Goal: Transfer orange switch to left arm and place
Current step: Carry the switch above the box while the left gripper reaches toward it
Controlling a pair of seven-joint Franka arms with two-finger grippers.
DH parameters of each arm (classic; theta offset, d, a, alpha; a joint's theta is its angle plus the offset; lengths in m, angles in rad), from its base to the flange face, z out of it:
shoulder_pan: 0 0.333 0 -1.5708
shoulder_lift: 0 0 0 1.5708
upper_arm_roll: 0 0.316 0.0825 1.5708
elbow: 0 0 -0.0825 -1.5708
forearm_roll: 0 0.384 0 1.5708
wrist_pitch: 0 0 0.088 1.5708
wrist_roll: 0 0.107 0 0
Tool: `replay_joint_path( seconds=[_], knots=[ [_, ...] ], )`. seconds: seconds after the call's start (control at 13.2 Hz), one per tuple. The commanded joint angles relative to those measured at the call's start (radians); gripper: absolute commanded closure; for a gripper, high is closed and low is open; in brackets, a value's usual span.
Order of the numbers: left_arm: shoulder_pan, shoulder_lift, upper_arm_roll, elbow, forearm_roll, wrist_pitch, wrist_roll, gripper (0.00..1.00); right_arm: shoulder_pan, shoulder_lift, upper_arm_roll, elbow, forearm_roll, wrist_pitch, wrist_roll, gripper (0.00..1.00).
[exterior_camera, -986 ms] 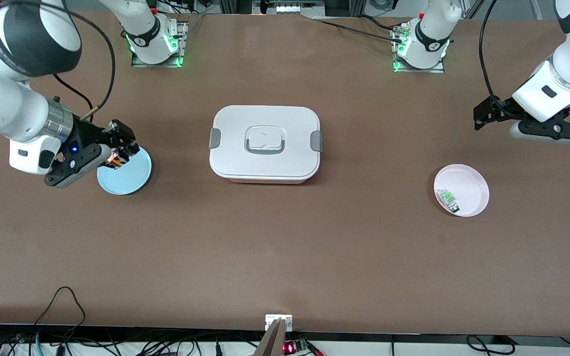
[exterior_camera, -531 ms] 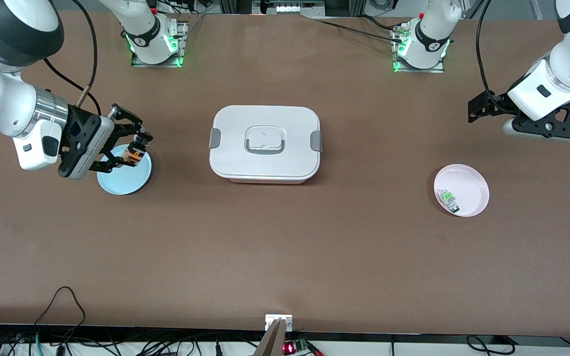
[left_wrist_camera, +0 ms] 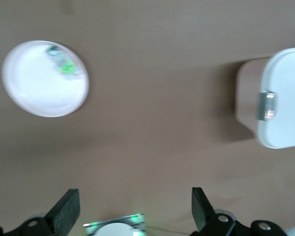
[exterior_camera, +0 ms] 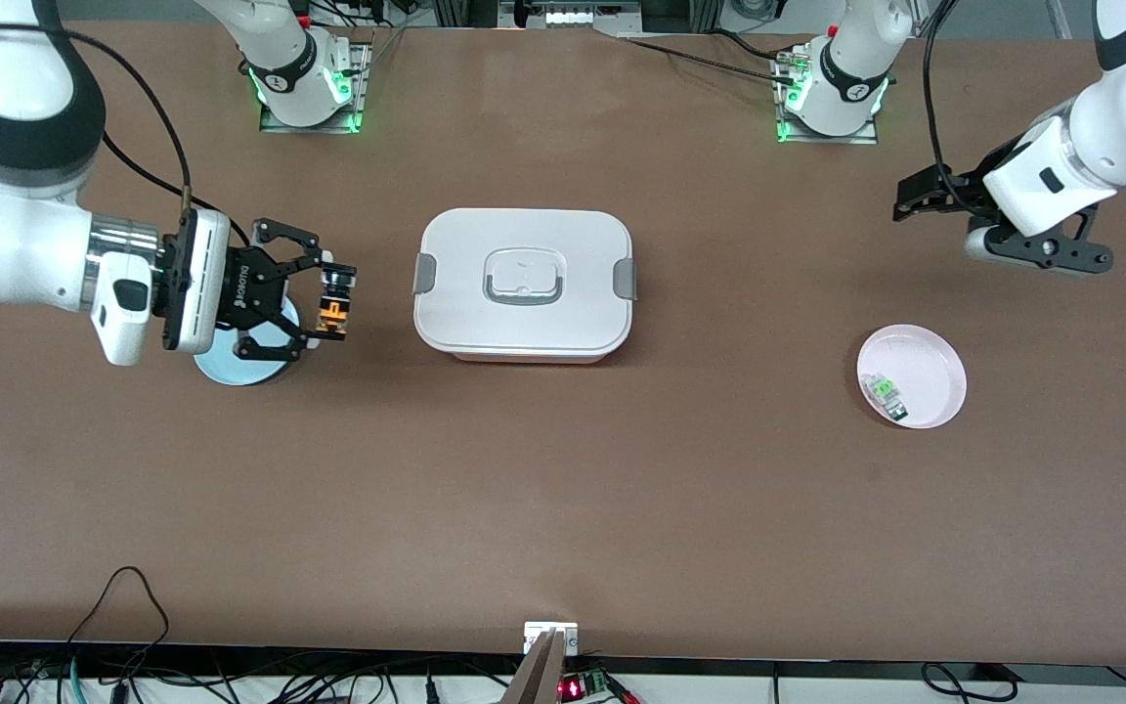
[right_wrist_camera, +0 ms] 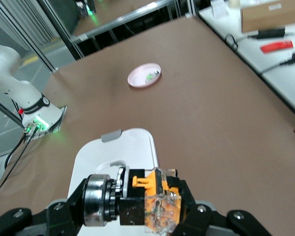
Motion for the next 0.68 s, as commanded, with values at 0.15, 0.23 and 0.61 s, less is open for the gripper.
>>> replay_joint_path(
  seconds=[0.15, 0.23, 0.61],
  knots=[
    [0.003, 0.193, 0.005, 0.144, -0.298, -0.019, -0.002, 0.0, -0.003, 0.027, -0.001, -0.048, 0.239, 0.014, -0.328, 0.6],
    [0.008, 0.225, 0.007, 0.144, -0.381, -0.011, -0.002, 0.0, -0.002, 0.047, 0.0, -0.054, 0.293, 0.012, -0.368, 0.6],
    [0.026, 0.278, -0.01, 0.129, -0.731, 0.031, 0.004, 0.0, 0.128, 0.124, 0.008, -0.054, 0.453, 0.015, -0.439, 0.61]
  ],
)
